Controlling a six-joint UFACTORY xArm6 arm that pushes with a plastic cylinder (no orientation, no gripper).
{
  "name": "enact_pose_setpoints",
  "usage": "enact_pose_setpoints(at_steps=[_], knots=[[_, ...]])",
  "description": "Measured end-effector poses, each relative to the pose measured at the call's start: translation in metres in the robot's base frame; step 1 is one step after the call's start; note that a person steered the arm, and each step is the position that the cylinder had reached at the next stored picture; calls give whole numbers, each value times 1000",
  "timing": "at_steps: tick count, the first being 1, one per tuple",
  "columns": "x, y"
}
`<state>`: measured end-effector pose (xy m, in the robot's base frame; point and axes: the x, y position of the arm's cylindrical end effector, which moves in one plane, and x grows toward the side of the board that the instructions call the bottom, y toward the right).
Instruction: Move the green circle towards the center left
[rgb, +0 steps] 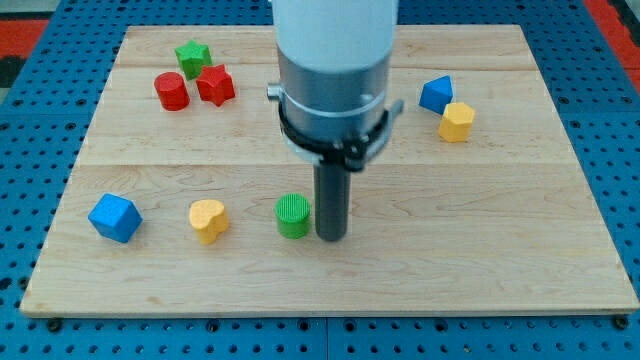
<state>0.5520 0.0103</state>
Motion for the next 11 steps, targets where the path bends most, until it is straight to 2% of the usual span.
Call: enact_pose_setpoints(at_steps=[1, 3, 4, 6, 7, 9, 11], knots=[[29, -8], [29, -28], [-9, -28], [-114, -59], [-132, -84], [-124, -102], [-96, -106]])
